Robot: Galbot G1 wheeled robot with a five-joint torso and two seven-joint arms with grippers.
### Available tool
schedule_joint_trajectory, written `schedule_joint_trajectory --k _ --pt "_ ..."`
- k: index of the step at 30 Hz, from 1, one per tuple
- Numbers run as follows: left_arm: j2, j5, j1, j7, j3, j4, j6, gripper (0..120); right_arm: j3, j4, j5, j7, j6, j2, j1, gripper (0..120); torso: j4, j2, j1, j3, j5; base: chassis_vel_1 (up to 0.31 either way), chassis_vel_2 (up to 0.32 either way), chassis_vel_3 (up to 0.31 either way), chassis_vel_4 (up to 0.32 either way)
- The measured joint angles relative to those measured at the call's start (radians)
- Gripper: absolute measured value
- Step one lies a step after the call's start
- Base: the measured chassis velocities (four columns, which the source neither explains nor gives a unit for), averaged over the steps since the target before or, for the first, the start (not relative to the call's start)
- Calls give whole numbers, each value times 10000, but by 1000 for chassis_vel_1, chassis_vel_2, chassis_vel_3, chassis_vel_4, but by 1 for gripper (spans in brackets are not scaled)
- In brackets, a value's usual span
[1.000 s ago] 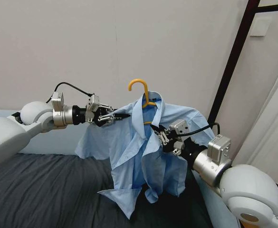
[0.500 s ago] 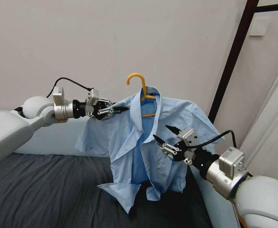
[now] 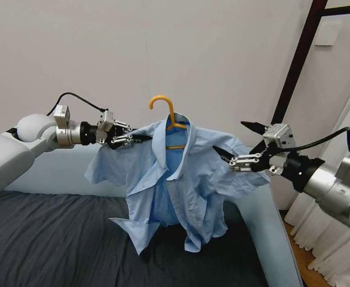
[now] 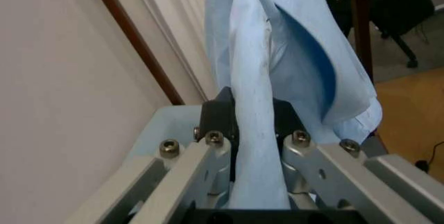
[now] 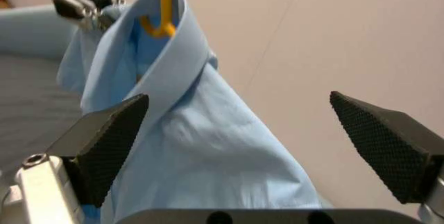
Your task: Pick up the clothes from the sofa and hang them on the clothes hanger.
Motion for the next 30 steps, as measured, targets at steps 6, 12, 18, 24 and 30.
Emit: schedule_joint_trajectory --k 6,12,18,24,30 --pt "-1307 54 47 634 38 310 -120 7 90 -1015 -50 -2626 17 -1126 -15 100 -14 -1 1 1 0 0 0 0 0" --pt "-1418 164 68 911 49 253 -162 7 20 -1193 -357 -3128 -175 -1526 -182 98 5 0 0 1 -2 0 0 0 0" --pt "-1326 165 103 1053 25 50 -174 7 0 -1096 -258 -3206 -380 -1470 -220 77 0 0 0 1 -1 0 0 0 0" --pt "-1284 91 198 1049 -54 -211 -165 7 -76 -765 -196 -3372 -554 -1451 -343 53 -3 0 -1 1 -1 0 0 0 0" --pt "-1282 110 281 1057 -90 -235 -175 7 -83 -649 101 -3243 -584 -1499 -353 32 -1 0 0 1 -3 0 0 0 0"
